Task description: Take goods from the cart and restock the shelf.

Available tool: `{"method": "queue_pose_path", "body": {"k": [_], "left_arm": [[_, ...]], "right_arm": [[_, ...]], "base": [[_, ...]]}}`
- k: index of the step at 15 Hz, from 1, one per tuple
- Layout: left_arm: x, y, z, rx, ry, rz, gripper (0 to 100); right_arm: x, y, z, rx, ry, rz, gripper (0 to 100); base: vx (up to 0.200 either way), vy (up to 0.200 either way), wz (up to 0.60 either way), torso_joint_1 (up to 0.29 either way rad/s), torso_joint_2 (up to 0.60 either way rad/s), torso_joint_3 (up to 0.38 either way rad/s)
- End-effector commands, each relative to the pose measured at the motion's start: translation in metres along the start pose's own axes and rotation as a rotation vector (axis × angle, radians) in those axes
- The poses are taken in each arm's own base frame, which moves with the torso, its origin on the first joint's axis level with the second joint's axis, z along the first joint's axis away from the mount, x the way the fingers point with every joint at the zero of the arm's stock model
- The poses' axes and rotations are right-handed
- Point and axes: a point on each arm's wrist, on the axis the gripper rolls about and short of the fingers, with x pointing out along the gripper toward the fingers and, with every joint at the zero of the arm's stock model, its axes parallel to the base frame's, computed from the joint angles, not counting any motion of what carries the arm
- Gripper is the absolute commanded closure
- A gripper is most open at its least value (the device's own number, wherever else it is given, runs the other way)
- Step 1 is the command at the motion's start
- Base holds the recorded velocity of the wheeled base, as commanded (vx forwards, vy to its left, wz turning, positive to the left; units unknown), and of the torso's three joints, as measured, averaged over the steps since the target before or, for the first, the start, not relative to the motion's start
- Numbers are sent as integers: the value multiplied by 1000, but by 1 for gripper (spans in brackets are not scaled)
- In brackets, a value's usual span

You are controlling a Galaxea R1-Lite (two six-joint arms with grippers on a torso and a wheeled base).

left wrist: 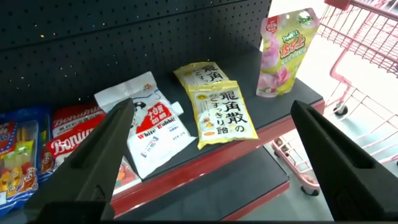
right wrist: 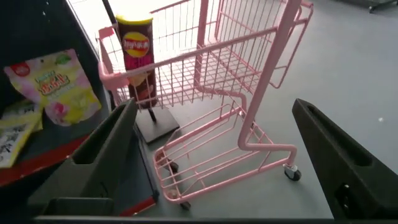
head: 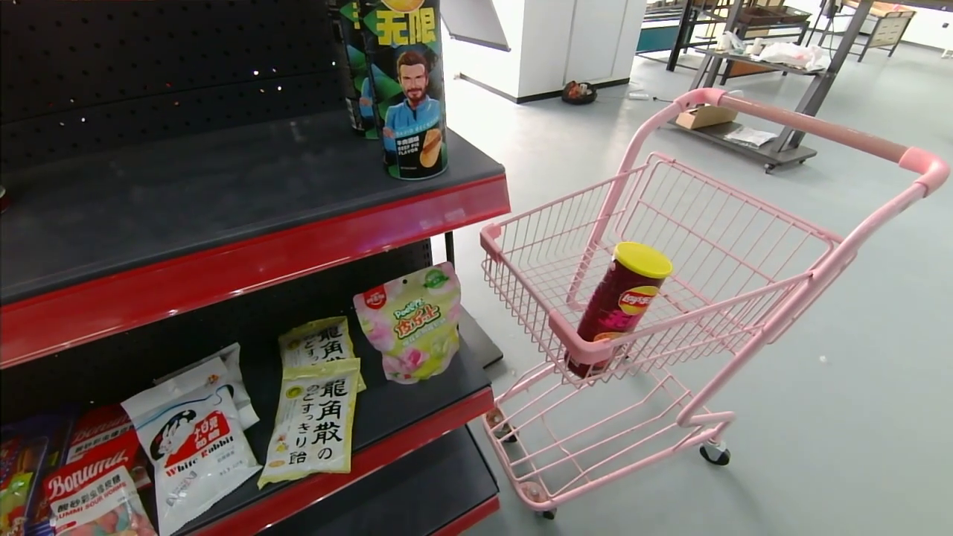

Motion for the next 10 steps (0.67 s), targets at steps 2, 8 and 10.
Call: {"method": "queue_pose_path", "body": {"k": [2,8,10], "left_arm": [[0,0,0,0,1,1,0],[0,0,0,-1,1,10,0],[0,0,0,0,1,8,0]], "right_arm": [[173,16,124,172,166,48,0],[274,52,39,164,367,216,0],[285,57,28,160,401,224,0]], "base": [[0,0,0,0,0,0],[0,0,0,0,0,0],[0,0,0,0,0,0]]}}
